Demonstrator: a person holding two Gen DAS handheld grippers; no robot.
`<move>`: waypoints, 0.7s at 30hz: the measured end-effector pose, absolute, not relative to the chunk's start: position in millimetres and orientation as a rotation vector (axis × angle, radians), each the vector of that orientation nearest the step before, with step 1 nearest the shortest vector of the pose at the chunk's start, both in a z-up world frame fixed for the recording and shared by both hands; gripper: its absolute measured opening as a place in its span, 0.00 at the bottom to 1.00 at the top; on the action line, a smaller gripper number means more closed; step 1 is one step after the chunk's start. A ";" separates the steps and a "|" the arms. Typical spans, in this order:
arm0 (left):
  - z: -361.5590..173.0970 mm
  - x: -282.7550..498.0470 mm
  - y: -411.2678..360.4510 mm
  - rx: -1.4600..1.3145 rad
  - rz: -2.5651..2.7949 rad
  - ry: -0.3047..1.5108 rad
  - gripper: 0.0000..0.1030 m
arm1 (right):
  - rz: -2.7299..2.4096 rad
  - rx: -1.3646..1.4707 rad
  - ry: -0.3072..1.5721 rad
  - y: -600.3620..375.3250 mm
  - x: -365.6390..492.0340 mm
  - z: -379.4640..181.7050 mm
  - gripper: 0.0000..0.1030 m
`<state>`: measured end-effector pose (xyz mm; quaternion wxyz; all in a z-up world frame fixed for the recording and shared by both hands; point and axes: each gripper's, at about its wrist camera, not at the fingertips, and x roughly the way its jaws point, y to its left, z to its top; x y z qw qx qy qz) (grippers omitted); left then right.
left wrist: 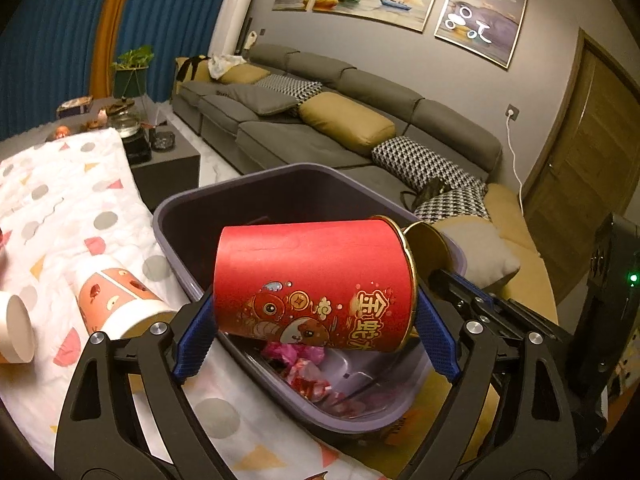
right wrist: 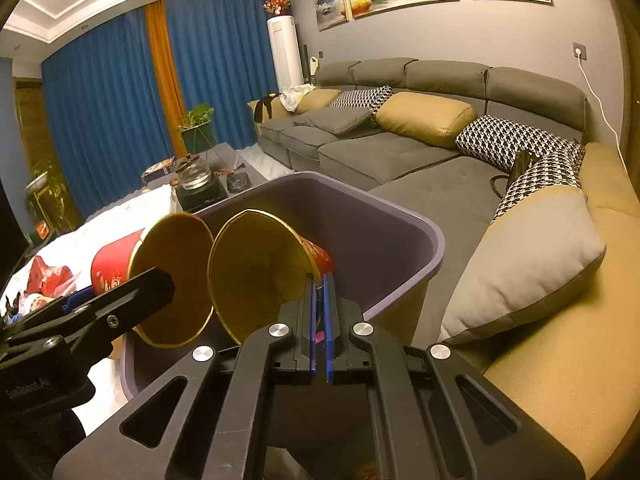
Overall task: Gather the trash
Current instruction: 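Open both tools to drop the red cups into the grey bin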
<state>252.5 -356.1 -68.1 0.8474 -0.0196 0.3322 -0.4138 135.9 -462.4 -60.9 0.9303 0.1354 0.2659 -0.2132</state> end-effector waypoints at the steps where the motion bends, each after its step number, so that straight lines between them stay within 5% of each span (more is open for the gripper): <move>1: -69.0 253.3 -355.4 -0.051 -0.877 0.708 0.85 | -0.436 0.280 0.545 -463.0 136.1 -61.4 0.04; 10: -65.4 257.3 -342.0 -0.110 -0.867 0.707 0.94 | -0.436 0.280 0.546 -465.1 135.6 -63.0 0.05; 12: -62.4 256.9 -335.8 -0.118 -0.859 0.702 0.94 | -0.440 0.279 0.541 -464.5 135.1 -62.1 0.11; 14: -58.8 254.4 -328.4 -0.122 -0.841 0.687 0.94 | -0.442 0.277 0.533 -462.9 134.5 -61.1 0.32; 16: -55.7 252.1 -319.0 -0.130 -0.814 0.673 0.94 | -0.450 0.270 0.515 -460.4 131.8 -58.4 0.42; 21: -47.8 243.1 -284.1 -0.144 -0.704 0.632 0.94 | -0.451 0.255 0.480 -450.9 123.9 -48.7 0.51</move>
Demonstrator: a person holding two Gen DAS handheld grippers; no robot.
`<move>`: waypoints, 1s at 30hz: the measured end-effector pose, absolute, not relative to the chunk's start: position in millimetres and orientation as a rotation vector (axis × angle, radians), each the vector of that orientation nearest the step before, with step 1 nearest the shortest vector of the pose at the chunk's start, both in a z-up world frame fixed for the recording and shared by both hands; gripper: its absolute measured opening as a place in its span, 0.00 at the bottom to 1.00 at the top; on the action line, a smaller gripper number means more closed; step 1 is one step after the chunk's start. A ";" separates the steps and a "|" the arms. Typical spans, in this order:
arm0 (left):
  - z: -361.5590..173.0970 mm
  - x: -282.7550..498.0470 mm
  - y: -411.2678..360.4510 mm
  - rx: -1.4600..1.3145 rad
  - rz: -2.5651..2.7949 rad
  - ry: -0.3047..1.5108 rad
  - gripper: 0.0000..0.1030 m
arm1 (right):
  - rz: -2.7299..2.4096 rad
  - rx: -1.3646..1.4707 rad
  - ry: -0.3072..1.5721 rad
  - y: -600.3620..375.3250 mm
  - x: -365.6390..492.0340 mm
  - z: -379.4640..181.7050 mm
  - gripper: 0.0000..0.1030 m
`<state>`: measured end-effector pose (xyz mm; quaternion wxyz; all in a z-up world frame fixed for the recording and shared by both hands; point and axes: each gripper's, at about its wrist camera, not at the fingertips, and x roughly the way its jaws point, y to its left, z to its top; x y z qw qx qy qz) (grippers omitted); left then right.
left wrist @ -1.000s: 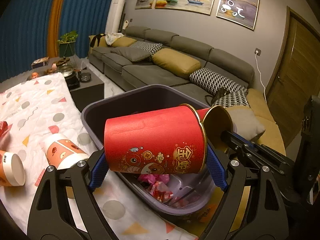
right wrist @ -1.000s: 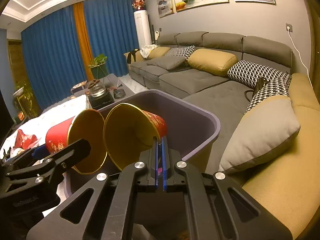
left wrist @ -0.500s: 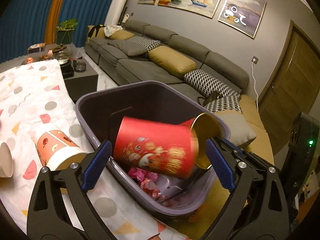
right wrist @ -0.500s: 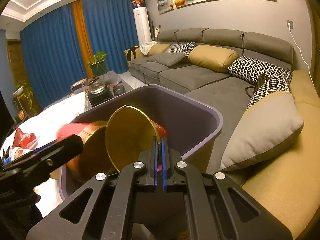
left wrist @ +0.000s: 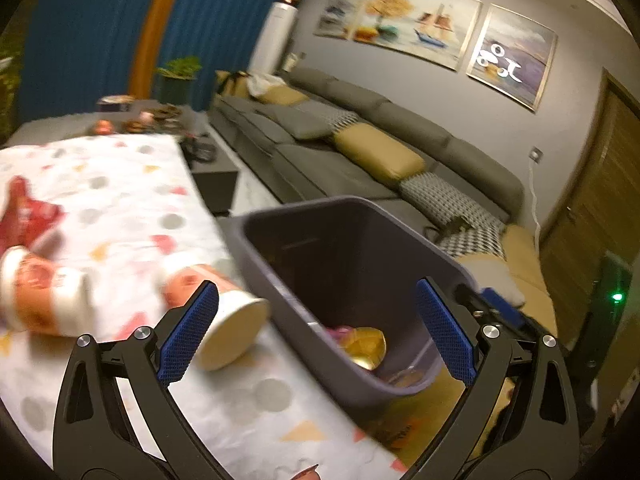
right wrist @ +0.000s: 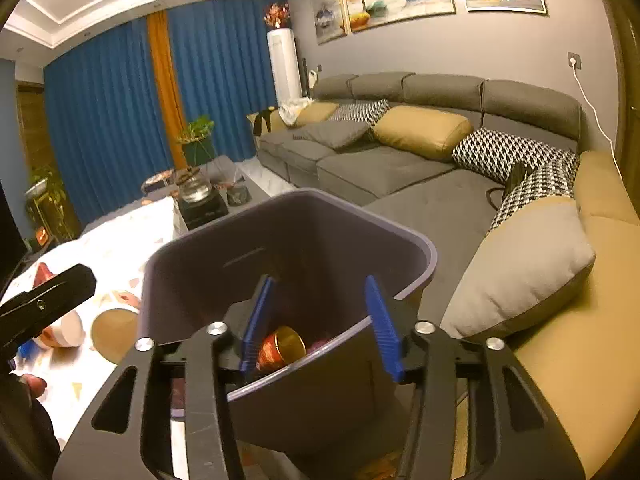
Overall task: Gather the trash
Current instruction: 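Open both tools to drop the red cups into the grey bin, then move both tools back to the orange-printed paper cups on the table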
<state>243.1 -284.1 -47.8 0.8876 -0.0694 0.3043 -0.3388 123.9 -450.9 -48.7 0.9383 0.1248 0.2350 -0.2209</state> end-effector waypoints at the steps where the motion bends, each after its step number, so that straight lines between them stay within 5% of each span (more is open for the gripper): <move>1: -46.0 241.9 -278.8 -0.144 -0.690 0.626 0.94 | -0.451 0.250 0.474 -448.3 121.5 -46.4 0.54; 17: -38.4 198.3 -141.6 -0.130 -0.433 0.538 0.94 | -0.301 0.224 0.433 -349.9 99.5 -28.2 0.83; 30: -40.2 192.3 -62.6 -0.152 -0.328 0.515 0.94 | -0.223 0.156 0.485 -283.6 123.6 -40.6 0.84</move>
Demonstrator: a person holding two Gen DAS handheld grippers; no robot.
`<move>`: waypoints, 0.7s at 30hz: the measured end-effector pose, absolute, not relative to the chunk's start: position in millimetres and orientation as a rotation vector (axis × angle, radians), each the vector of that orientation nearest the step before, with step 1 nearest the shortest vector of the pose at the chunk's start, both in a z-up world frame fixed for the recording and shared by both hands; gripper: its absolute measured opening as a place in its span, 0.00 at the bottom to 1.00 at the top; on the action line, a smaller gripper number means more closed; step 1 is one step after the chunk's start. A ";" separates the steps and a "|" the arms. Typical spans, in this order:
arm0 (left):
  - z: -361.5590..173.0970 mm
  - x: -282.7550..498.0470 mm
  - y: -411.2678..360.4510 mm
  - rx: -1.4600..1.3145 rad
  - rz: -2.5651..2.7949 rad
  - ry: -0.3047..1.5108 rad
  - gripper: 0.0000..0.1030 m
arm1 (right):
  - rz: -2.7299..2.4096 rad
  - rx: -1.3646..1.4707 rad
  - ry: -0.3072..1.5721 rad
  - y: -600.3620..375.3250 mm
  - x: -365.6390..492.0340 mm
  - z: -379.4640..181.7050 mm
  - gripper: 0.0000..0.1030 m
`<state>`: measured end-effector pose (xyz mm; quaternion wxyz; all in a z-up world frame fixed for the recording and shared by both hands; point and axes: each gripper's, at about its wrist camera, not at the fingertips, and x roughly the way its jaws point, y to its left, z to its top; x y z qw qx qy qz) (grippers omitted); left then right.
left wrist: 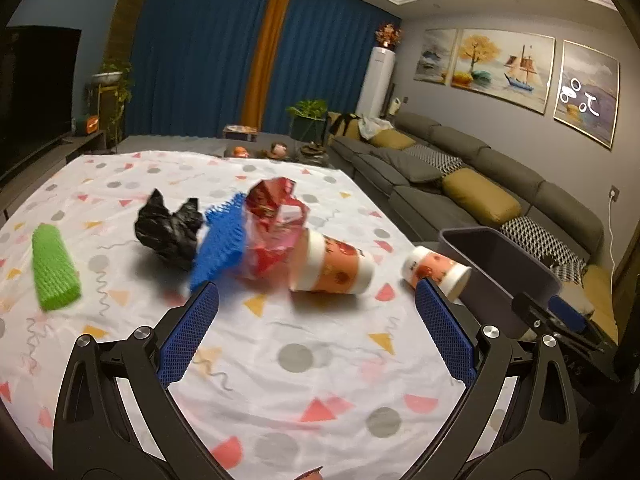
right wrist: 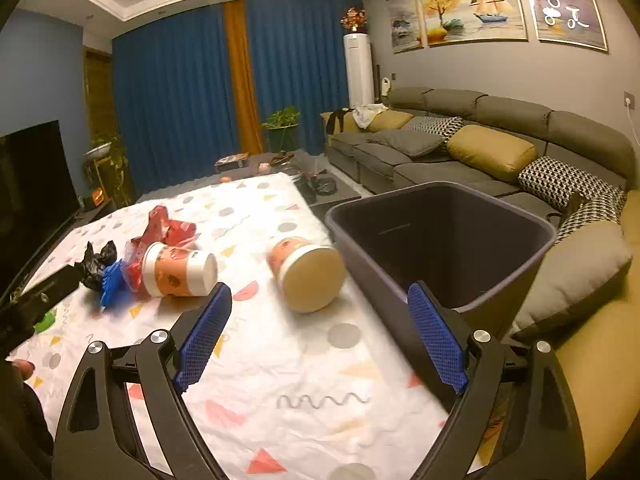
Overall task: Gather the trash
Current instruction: 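Move both tools back to the orange-printed paper cups on the table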
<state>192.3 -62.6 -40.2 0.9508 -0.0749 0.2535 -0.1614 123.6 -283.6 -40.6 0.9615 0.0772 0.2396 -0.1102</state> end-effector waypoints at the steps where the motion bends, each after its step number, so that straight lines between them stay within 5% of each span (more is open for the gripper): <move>1: -39.1 192.3 -60.1 -0.153 -0.328 0.508 0.94 | -0.221 0.154 0.488 -281.5 125.4 -42.7 0.83; 15: -37.4 215.8 -63.4 -0.159 -0.377 0.487 0.94 | -0.222 0.148 0.535 -274.9 154.4 -54.6 0.81; 21: -47.9 231.0 -70.3 -0.155 -0.403 0.512 0.94 | -0.214 0.155 0.574 -276.9 172.1 -62.7 0.68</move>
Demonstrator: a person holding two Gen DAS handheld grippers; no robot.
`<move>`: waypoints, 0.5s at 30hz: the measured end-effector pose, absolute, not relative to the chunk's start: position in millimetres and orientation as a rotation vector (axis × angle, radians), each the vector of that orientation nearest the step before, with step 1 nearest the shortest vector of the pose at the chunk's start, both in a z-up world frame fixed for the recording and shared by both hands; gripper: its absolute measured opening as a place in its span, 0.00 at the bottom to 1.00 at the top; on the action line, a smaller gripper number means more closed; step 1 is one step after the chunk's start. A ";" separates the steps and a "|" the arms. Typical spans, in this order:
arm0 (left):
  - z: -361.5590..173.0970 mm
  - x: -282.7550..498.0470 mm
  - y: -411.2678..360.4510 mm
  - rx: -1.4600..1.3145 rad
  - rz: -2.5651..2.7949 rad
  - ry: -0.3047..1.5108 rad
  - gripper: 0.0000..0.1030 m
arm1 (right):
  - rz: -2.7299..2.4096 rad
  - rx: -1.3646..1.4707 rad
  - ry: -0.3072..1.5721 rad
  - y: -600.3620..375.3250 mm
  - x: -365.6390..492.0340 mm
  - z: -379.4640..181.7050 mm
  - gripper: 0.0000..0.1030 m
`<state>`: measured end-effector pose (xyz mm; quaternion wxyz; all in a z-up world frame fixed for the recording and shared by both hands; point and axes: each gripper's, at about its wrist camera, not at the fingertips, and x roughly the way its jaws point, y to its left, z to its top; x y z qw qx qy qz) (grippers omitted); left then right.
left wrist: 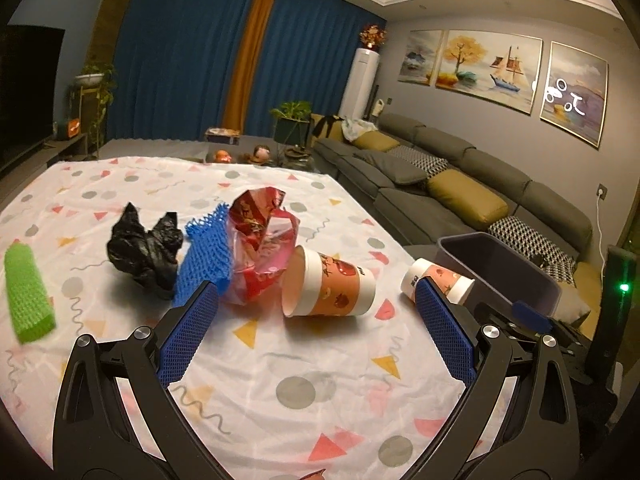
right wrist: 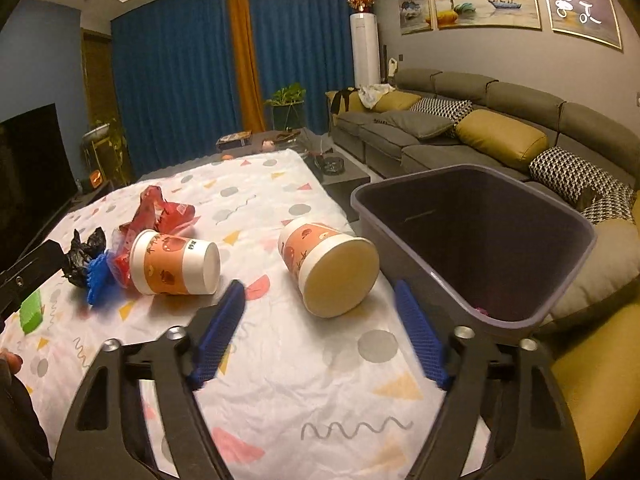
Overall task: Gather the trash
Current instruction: 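Move both tools back to the orange-printed paper cups on the table, then grasp one orange-printed paper cup with each tool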
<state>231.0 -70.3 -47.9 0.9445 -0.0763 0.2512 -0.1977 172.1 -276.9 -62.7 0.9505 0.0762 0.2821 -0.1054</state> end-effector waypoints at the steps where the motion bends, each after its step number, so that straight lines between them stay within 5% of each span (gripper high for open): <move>1: -49.3 234.0 -71.3 -0.155 -0.401 0.518 0.94 | -0.212 0.159 0.583 -277.8 175.9 -64.1 0.67; 15: -65.6 262.2 -80.9 -0.151 -0.482 0.566 0.89 | -0.187 0.246 0.652 -296.5 213.1 -81.1 0.46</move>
